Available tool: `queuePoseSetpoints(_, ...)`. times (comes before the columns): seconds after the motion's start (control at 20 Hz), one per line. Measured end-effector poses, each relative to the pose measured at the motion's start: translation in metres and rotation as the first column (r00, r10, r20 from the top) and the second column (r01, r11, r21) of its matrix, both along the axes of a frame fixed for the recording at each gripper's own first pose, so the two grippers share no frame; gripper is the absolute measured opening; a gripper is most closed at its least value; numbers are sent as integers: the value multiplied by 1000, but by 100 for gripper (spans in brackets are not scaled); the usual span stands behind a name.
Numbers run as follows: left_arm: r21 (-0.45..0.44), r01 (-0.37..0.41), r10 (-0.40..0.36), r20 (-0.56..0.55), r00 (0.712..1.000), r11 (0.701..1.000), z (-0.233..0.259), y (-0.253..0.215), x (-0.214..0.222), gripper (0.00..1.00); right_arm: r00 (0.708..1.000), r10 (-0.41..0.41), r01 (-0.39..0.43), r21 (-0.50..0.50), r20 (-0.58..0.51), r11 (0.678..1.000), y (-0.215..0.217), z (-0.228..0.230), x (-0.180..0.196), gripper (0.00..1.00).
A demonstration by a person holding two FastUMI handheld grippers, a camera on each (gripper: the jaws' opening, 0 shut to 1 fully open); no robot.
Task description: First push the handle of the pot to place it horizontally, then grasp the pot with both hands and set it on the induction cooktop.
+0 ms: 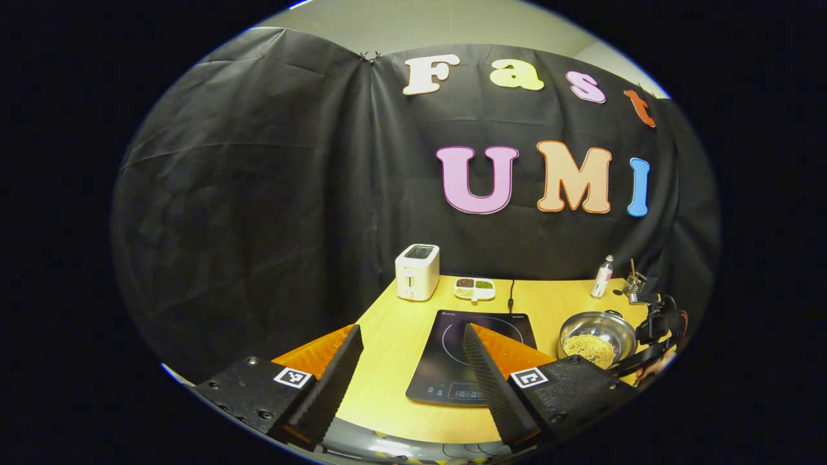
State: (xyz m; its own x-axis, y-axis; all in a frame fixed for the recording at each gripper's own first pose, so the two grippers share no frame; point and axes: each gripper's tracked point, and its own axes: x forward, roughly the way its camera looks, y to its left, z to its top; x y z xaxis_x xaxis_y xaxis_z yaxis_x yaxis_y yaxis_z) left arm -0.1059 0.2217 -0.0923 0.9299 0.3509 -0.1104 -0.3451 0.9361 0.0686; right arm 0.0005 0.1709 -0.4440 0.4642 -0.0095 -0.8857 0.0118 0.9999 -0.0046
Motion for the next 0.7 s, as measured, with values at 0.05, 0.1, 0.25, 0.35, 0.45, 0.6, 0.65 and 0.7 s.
queuePoseSetpoints(0.05,-3,7,-7,-3,1000,1000,-3,-1,0,96,1000,1,-1,-9,4,1000,0,1,1,0)
queuePoseSetpoints(0.1,-7,12,-12,-4,1000,1000,-4,-3,0,96,1000,5,-5,-10,8,1000,3,1,2,3)
queuePoseSetpoints(0.25,-12,15,-15,-4,1000,1000,-7,-6,1,96,1000,-14,14,20,5,1000,12,3,5,0)
queuePoseSetpoints(0.35,-32,23,-23,-1,1000,999,-10,-9,0,96,1000,-31,31,36,-2,999,17,4,7,0)
queuePoseSetpoints(0.45,-55,25,-25,-4,1000,998,-14,-11,0,96,999,-50,50,59,-1,997,25,4,9,3)
queuePoseSetpoints(0.6,-55,11,-12,-18,1000,998,-16,-7,-1,96,996,-86,84,91,18,992,39,4,18,0)
queuePoseSetpoints(0.65,-38,3,-3,-17,1000,999,-15,-4,-4,96,994,-104,101,100,23,990,43,4,22,0)
queuePoseSetpoints(0.7,-21,-2,1,-16,1000,1000,-12,-1,-6,93,992,-125,121,106,31,987,47,4,26,3)
